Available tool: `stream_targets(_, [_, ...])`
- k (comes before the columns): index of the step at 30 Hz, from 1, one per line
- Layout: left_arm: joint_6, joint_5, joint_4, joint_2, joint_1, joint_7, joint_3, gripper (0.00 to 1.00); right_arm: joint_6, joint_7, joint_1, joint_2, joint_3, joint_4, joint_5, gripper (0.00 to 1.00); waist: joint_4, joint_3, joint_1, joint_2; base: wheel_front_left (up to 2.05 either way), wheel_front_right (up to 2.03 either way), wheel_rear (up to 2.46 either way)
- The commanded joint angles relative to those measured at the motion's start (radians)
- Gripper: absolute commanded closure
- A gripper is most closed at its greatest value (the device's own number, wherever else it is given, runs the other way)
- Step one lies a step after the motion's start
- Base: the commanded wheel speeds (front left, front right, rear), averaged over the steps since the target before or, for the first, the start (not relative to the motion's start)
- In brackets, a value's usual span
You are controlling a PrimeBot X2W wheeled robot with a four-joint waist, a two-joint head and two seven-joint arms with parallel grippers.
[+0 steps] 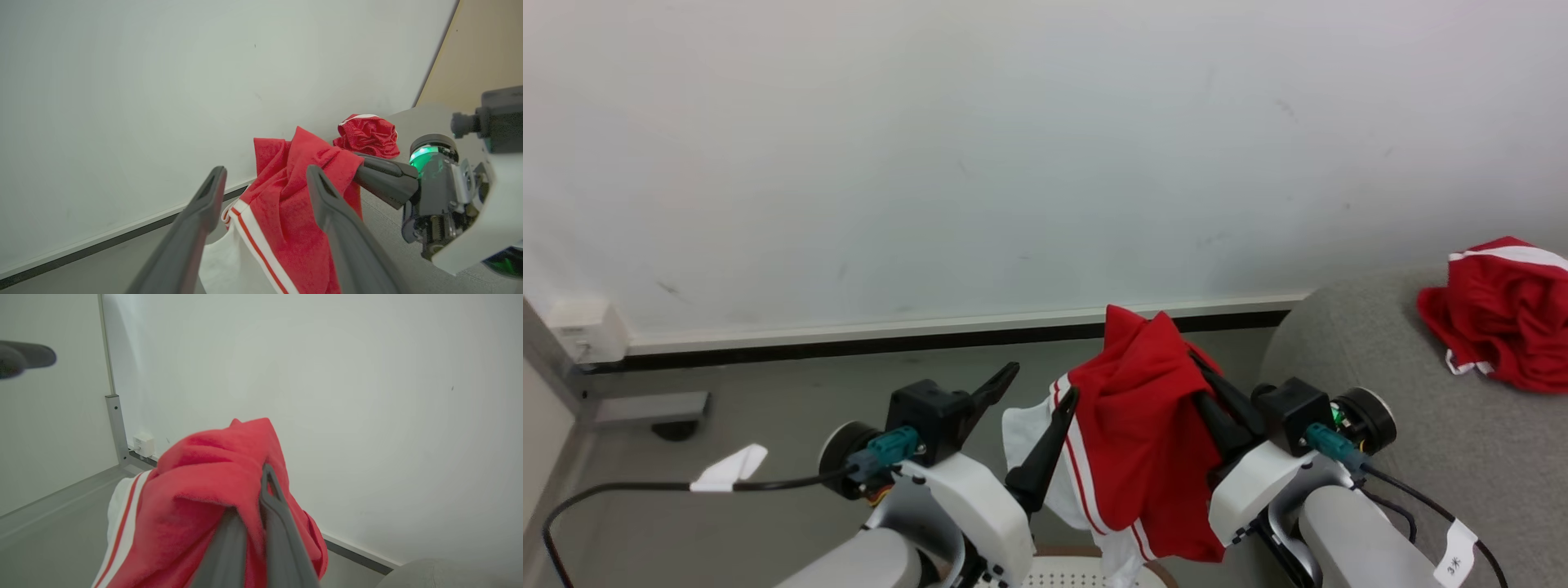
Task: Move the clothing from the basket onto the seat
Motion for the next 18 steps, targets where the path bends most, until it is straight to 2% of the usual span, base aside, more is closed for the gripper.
stream_targets(1, [0.002,-0.017,-0.007,0.009,0.019,-0.01,0.003,0.0,-0.003,-0.003,-0.003,-0.004,-0.022,-0.005,-0.02,1.0,-0.065,0.015,0.0,0.0,0.0,0.0,0.0])
stream_targets(6, [0.009,-0.015,-0.016,0.01,0.034,-0.024,0.005,0.0,-0.003,-0.003,-0.006,-0.013,-0.094,-0.024,-0.082,1.0,-0.181,0.035,0.0,0.0,0.0,0.0,0.0])
stream_targets(12, [0.007,-0.007,-0.028,-0.007,0.023,-0.04,-0.001,0.0,-0.003,-0.003,0.0,-0.06,-0.162,-0.069,-0.12,1.0,-0.309,0.062,0.0,0.0,0.0,0.0,0.0])
stream_targets(18, [-0.004,0.009,-0.043,-0.021,-0.004,-0.033,-0.017,0.0,-0.003,-0.003,0.009,-0.111,-0.23,-0.128,-0.135,1.0,-0.385,0.108,0.0,0.0,0.0,0.0,0.0])
